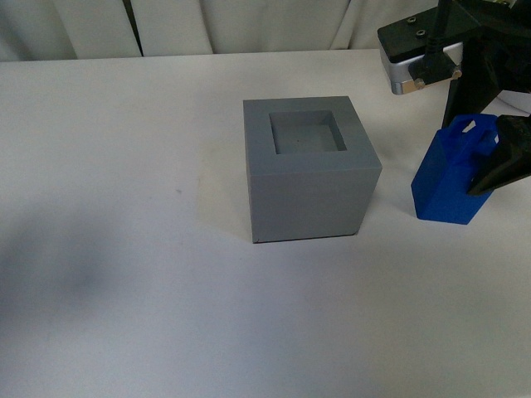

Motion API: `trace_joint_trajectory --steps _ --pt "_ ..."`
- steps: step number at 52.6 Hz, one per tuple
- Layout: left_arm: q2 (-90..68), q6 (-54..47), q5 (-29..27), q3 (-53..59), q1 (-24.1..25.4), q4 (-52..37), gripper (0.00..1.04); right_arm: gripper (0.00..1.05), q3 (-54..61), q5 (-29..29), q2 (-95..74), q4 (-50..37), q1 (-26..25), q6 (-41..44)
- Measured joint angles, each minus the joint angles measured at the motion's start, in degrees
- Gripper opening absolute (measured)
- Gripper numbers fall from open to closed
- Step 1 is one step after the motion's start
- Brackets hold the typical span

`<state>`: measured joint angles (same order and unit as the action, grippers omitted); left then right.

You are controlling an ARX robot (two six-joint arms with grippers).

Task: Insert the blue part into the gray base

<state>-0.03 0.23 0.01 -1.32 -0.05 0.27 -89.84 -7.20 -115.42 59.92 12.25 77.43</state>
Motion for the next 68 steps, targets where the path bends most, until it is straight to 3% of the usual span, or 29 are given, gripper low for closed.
trace_joint_trajectory --steps 4,10,27,41,68 --pt "0.0 0.0 0.0 0.0 0.0 0.0 0.99 0.56 0.0 0.0 -0.1 -0.1 0.0 0.2" --pt "0.0 0.0 0.0 0.0 0.0 0.0 0.99 0.46 0.0 -0.3 -0.1 0.2 -0.2 0.2" --pt "0.0 0.0 0.0 0.0 0.0 0.0 0.99 0.46 -8.6 -3.7 1.4 7.7 0.3 0.1" --pt "0.0 0.0 0.0 0.0 0.0 0.0 0.99 0.46 -16.0 -7.5 4.0 13.0 5.7 0.3" --pt "0.0 0.0 0.0 0.0 0.0 0.0 0.99 0.46 -20.9 -6.4 -0.7 14.3 14.0 -0.3"
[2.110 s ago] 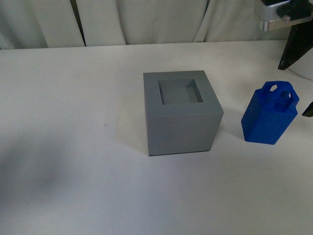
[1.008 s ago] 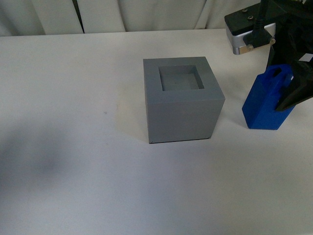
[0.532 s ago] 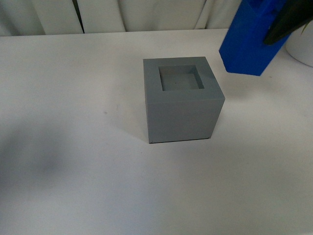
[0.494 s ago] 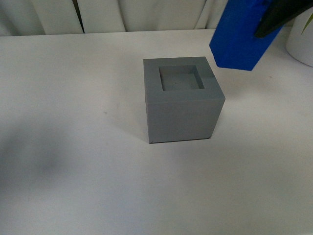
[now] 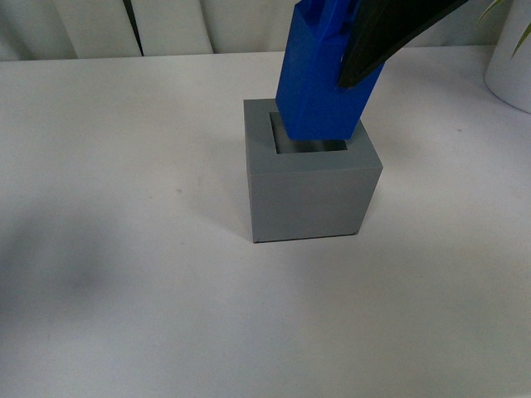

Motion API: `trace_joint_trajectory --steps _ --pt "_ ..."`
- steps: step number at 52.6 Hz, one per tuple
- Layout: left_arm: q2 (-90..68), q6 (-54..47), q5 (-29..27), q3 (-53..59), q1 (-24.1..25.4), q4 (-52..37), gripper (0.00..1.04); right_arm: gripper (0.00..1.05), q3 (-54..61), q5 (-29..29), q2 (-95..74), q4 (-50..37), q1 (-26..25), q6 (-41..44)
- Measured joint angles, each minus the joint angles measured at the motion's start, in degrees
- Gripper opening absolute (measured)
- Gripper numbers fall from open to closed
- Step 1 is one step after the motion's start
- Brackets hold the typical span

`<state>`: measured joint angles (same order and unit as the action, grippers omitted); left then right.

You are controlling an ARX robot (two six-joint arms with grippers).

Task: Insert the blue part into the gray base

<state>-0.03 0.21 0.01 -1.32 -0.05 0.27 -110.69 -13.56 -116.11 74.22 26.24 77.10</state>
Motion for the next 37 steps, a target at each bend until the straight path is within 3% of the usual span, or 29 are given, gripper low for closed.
trace_joint_trajectory --steps 37 --pt "0.0 0.0 0.0 0.0 0.0 0.0 0.99 0.46 -1.7 1.1 -2.4 0.2 0.8 -0.5"
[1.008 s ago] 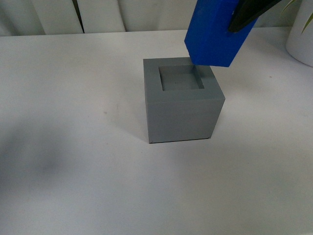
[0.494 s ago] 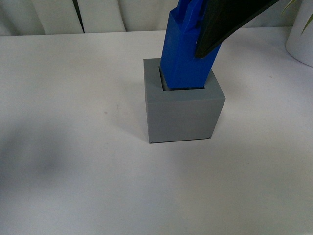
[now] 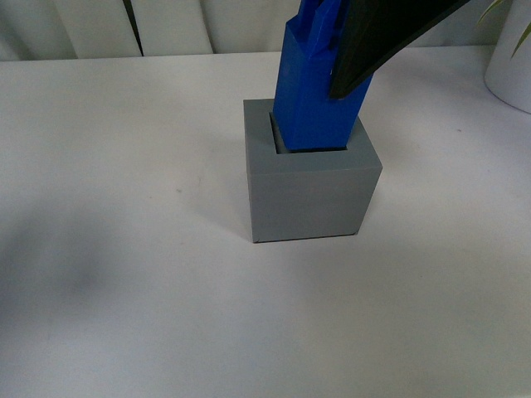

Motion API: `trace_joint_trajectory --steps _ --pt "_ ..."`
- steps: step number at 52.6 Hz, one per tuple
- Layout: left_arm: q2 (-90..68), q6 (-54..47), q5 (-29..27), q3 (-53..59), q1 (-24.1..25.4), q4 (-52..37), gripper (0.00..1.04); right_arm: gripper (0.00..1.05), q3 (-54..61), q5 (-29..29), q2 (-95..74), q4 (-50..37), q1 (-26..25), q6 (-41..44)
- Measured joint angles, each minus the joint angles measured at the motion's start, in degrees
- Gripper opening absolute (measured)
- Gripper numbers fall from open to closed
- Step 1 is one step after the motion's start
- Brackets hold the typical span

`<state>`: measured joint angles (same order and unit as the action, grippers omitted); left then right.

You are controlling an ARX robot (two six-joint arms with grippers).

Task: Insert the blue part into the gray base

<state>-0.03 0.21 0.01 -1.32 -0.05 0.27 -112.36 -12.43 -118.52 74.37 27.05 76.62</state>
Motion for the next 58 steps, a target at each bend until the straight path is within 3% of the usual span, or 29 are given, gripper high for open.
trace_joint_trajectory --steps 41,55,58 --pt "0.0 0.0 0.0 0.0 0.0 0.0 0.99 0.46 2.8 1.0 -0.5 -2.2 0.0 0.1" --pt "0.0 0.0 0.0 0.0 0.0 0.0 0.99 0.97 5.1 -3.2 1.3 -5.4 -1.2 -1.3" --pt "0.0 0.0 0.0 0.0 0.0 0.0 0.99 0.98 6.9 -6.2 3.9 -7.4 -2.1 -2.6"
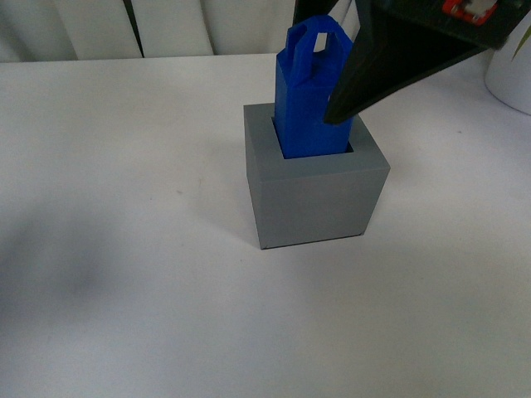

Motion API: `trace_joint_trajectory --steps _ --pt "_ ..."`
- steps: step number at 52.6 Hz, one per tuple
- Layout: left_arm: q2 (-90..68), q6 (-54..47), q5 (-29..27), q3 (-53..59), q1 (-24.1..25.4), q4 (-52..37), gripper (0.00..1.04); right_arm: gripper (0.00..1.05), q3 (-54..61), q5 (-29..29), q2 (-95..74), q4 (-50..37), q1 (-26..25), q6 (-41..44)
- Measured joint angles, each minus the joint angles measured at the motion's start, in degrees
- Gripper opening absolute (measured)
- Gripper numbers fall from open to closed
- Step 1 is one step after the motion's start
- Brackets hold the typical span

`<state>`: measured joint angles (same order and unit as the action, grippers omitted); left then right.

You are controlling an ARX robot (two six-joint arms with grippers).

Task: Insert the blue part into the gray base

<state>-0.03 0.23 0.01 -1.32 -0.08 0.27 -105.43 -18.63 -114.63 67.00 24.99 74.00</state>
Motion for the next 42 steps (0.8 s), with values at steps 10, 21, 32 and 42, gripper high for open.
trace_joint_trajectory --steps 10,21,32,42 --pt "0.0 0.0 0.0 0.0 0.0 0.0 0.99 0.97 10.1 -6.7 11.3 -8.5 -3.2 -3.7" --pt "0.0 0.0 0.0 0.0 0.0 0.0 0.99 0.97 30.6 -15.0 27.4 -28.5 -8.3 -14.1" --pt "0.0 0.0 0.0 0.0 0.0 0.0 0.99 0.97 51.1 -18.7 42.8 -48.6 -12.6 -28.7" --pt "0.0 0.0 0.0 0.0 0.0 0.0 0.99 0.97 61.6 -16.8 49.4 -62.1 -14.2 -41.6"
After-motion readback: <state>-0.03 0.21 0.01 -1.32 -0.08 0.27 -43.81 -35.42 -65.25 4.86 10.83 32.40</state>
